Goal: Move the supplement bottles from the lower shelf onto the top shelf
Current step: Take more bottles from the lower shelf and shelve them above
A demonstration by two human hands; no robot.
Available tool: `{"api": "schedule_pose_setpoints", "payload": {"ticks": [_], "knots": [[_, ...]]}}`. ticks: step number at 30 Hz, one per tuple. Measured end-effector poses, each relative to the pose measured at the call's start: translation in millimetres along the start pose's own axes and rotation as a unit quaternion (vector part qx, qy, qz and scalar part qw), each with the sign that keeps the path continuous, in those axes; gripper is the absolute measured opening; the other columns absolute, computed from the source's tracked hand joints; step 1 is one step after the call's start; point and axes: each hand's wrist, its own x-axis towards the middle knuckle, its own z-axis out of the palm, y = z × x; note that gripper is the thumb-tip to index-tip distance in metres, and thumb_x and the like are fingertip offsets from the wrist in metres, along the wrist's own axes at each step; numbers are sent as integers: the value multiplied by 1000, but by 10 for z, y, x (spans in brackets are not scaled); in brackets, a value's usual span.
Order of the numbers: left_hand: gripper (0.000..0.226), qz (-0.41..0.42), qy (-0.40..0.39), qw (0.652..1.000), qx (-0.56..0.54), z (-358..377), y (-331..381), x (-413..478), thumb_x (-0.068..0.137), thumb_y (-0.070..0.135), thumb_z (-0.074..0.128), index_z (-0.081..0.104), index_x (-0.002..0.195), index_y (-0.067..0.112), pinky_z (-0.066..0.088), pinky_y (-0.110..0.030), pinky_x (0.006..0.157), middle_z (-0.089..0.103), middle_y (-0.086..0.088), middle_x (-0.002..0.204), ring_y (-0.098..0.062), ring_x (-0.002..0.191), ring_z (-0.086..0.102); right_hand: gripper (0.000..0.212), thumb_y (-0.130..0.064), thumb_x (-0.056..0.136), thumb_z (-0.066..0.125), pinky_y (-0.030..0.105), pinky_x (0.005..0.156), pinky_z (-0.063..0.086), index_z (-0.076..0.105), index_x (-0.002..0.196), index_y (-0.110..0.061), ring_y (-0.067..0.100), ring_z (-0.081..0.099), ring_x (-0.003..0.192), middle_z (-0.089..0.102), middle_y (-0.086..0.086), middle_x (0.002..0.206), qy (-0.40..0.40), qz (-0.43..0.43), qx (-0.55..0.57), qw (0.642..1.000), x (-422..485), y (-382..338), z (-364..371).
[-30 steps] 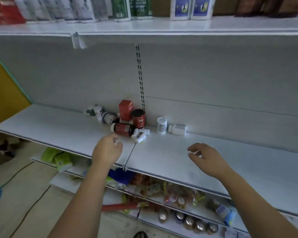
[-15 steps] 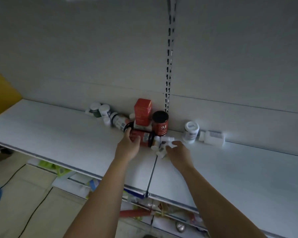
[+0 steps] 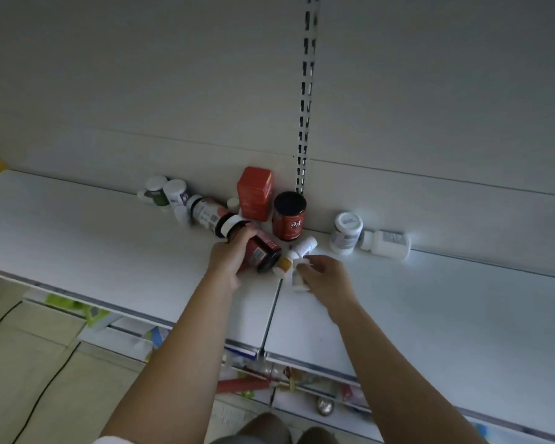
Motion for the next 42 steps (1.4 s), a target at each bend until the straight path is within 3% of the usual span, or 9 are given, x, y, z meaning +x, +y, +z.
{"api": "schedule_pose_setpoints", "payload": {"ticks": [3,6,10,15,21,26,30,37,42], "knots": [[33,1,-112,992,-63,-85,2,-413,84,22,73,63,112,7,55,-41,86,73,-11,99,-25,90,71,14,-9,96,50,38,74,56,62,92,-1,24,63,75,62,13,82,-54,90,327,939,-334,-153,-160],[16,38,-183,976,-107,-68,24,-1004,89,8,62,63,104,13,56,-37,76,73,-6,88,-18,78,73,9,-6,94,47,31,62,48,56,92,-2,22,55,66,53,12,79,-55,111,415,902,-638,-303,-343],[11,61,-234,956,-164,10,182,-1886,97,16,49,57,103,12,59,-29,55,74,-6,74,-15,64,73,10,-15,92,44,21,43,37,52,91,-9,15,44,51,52,9,70,-74,86,407,906,-1143,-568,-604],[50,102,-246,955,-129,-50,312,-2713,85,46,56,58,118,8,57,-36,70,74,-10,83,-22,74,72,22,-22,91,37,18,36,26,55,87,-9,16,39,44,50,10,62,-121,11,392,912,-1948,-929,-996],[86,237,-232,935,-126,-158,378,-3471,63,43,76,48,134,4,57,-45,76,67,-18,102,-30,85,68,40,-17,87,27,20,40,29,61,101,-1,19,40,49,53,13,64,-190,-96,397,893,-2718,-1184,-1343],[83,295,-235,921,-98,-231,663,-3971,65,53,69,54,128,2,57,-40,68,66,-17,101,-25,80,66,40,-15,90,27,25,53,38,58,109,1,20,49,59,55,12,67,-228,-159,380,882,-3163,-1405,-1531],[35,335,-250,903,-99,-258,884,-4182,75,36,72,61,105,21,59,-41,64,70,-9,87,-28,78,70,22,-15,86,50,25,50,45,52,105,-4,24,57,59,53,11,72,-238,-184,378,875,-3368,-1614,-1617],[89,367,-252,893,-63,-192,1325,-4451,61,57,70,54,125,-2,60,-40,65,67,-27,103,-29,81,69,28,-17,81,43,26,52,42,54,102,-3,23,47,57,51,12,73,-222,-221,362,878,-3511,-2001,-1779],[48,418,-281,863,-38,-126,1654,-4571,75,45,71,61,108,12,58,-47,76,66,-27,112,-33,89,66,28,-14,78,57,28,59,38,50,103,-3,20,55,70,64,11,81,-212,-317,277,882,-3546,-2263,-1856]]}}
